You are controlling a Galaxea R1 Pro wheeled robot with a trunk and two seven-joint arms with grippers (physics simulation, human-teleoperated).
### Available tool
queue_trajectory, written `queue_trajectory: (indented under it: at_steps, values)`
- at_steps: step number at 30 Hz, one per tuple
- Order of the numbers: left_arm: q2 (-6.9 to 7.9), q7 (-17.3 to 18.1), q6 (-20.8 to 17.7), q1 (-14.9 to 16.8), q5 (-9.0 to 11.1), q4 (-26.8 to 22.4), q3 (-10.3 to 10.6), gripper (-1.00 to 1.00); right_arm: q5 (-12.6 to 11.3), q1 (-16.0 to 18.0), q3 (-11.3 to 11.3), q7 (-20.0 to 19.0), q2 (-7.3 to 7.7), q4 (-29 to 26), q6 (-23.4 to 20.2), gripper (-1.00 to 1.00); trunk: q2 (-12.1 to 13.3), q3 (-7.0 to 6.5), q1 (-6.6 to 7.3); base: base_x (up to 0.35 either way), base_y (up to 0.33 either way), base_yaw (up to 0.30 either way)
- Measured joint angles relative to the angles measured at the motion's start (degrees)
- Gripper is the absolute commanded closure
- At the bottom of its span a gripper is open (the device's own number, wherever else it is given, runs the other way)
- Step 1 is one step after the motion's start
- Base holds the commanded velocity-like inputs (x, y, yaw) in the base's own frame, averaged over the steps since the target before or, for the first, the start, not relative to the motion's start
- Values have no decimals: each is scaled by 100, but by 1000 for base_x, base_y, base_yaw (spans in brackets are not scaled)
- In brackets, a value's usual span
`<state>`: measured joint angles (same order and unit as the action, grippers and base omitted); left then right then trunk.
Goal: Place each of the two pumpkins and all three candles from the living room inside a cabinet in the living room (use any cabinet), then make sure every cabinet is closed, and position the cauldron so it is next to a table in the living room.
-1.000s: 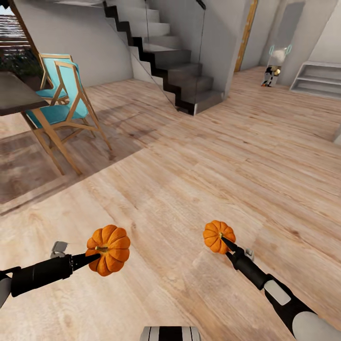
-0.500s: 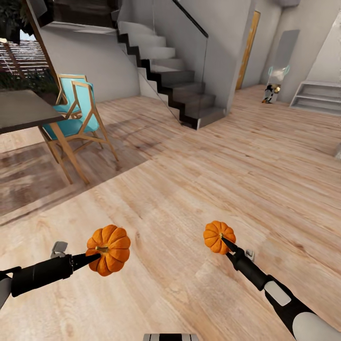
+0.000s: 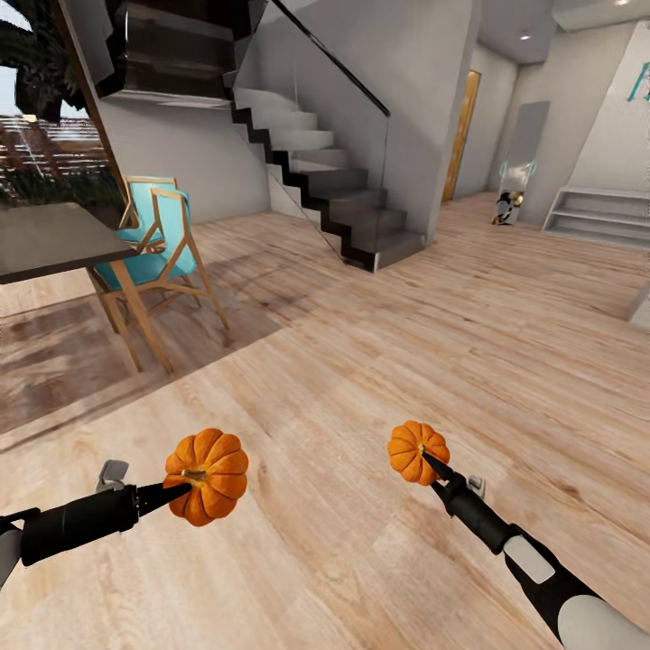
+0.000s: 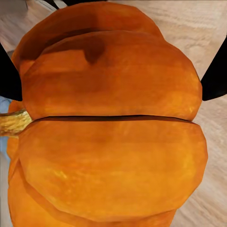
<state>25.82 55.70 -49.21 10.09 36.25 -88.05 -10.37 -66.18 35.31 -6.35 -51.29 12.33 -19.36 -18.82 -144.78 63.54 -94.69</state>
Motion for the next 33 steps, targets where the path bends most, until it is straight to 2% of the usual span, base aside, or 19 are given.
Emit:
queue_trajectory:
  at_steps: [25, 33]
  values:
    - [8, 0, -7, -1, -2, -1, -8, 100, -17, 0, 0, 16, 0, 7, 0, 100, 34, -781, 64, 0, 0, 26]
    - [10, -1, -5, -1, -6, 0, -7, 100, -15, -1, -1, 23, 0, 7, 3, 100, 45, -978, 85, 0, 0, 14]
